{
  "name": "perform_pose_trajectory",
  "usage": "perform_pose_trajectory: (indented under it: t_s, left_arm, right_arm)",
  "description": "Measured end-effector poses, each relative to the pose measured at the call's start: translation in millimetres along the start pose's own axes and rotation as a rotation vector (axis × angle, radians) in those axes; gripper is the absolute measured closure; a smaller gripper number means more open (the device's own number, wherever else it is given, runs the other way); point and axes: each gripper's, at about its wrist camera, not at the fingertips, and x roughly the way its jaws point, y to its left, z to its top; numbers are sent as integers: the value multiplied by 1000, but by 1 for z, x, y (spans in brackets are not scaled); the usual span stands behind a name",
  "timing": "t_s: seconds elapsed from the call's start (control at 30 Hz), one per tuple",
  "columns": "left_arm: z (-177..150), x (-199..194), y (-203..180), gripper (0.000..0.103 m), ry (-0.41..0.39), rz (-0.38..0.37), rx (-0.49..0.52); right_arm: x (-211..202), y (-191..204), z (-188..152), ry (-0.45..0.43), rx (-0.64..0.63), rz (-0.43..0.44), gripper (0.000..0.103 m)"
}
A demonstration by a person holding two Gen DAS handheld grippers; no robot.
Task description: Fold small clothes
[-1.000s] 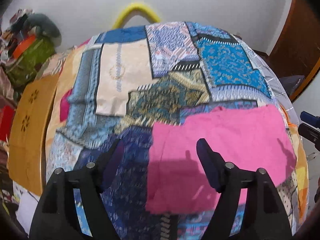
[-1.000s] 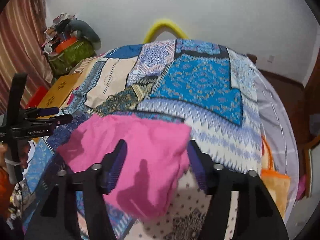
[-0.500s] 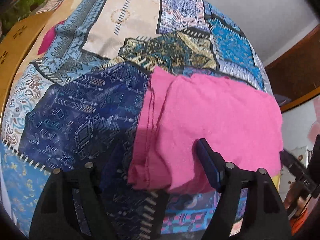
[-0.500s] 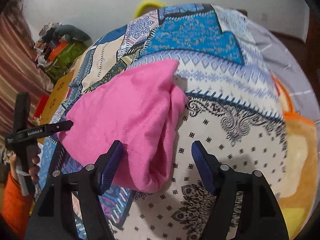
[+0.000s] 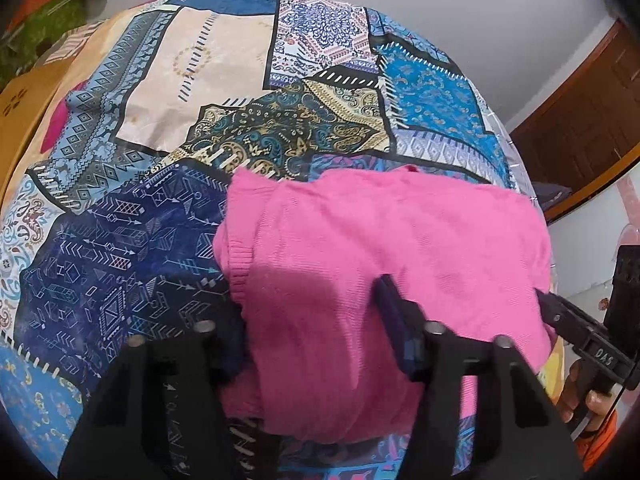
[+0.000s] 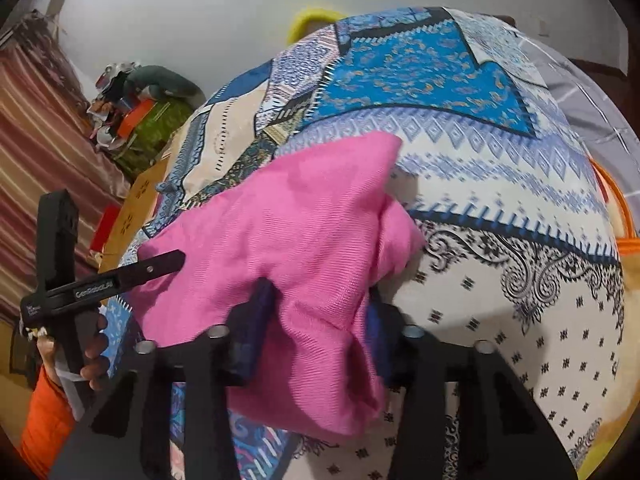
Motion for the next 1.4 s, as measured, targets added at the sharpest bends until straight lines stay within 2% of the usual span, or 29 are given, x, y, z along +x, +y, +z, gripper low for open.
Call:
perform_pose_trajectory:
  t_s: [0.07,0.13,0.27,0.4,0.63,0.83,1.03,1.2,1.4]
  left_arm:
    - [1,-2,1,78,7,-27,-20]
    - [1,-5,1,85,10,-59,-43]
    - [-3,-22,-3,87,-14,-37,-40]
    - [-5,-48,-4,88,-46,-48,-39]
    - [-11,-125,-8,89,-171,-8,24]
    - [-27,-176,10,89,-250,42,55]
    - [-49,-181,47,89,-216,65,32]
    - [-68,-160,71,89,-153,65,3]
    - [-98,-128,91,88,-68,81,-2]
  right_arm:
    - [-2,5,0,-7,-20,-10,83]
    - [-5,10,0,-21,-45,-19,88]
    - [-21,23,2,-49,-77,1,91]
    - [-40,45,5,-74,-115,24,92]
    - [-77,98,4,-136,-197,48,93]
    - [-84,131,-2,-147,-228,70,93]
    - [-61,150,-18,-100,-240,81,93]
    - [-31,150,-35,-30,-222,82,92]
    - [-4,140,-59,62,-232,41,92]
